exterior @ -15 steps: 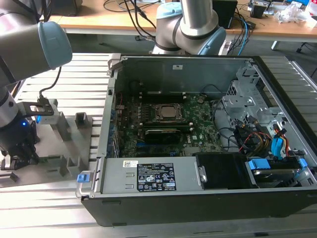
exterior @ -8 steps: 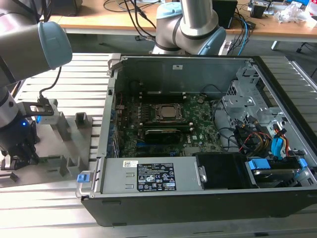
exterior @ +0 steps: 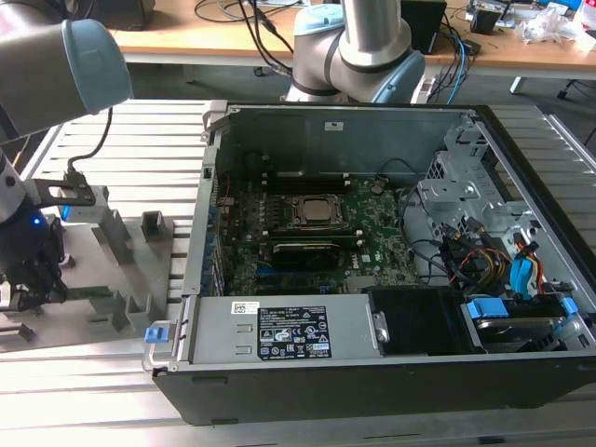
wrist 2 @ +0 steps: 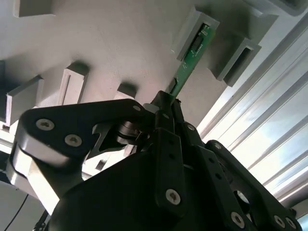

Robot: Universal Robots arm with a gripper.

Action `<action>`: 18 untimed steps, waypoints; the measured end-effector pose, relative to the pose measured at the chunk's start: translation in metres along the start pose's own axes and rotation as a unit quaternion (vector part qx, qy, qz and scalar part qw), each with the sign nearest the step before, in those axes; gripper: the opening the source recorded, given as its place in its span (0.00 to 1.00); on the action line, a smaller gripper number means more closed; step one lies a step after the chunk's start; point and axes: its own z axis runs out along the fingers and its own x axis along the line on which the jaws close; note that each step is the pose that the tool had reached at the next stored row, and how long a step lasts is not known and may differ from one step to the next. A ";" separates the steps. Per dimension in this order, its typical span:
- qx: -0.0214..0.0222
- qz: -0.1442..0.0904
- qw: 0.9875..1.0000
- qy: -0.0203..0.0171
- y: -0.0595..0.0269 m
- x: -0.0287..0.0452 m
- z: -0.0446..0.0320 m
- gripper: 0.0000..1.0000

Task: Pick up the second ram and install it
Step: 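Pick up the second ram and move it above second insertion slot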

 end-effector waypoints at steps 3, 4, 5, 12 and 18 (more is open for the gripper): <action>0.000 0.000 1.000 0.000 0.0003 -0.0001 -0.0063 0.14; 0.000 0.000 1.000 0.000 0.0004 -0.0002 -0.0085 0.14; 0.000 0.000 1.000 0.000 0.0005 -0.0002 -0.0110 0.14; 0.000 0.000 1.000 0.000 0.0012 -0.0006 -0.0255 0.14; 0.000 0.000 1.000 0.000 0.0018 -0.0008 -0.0396 0.14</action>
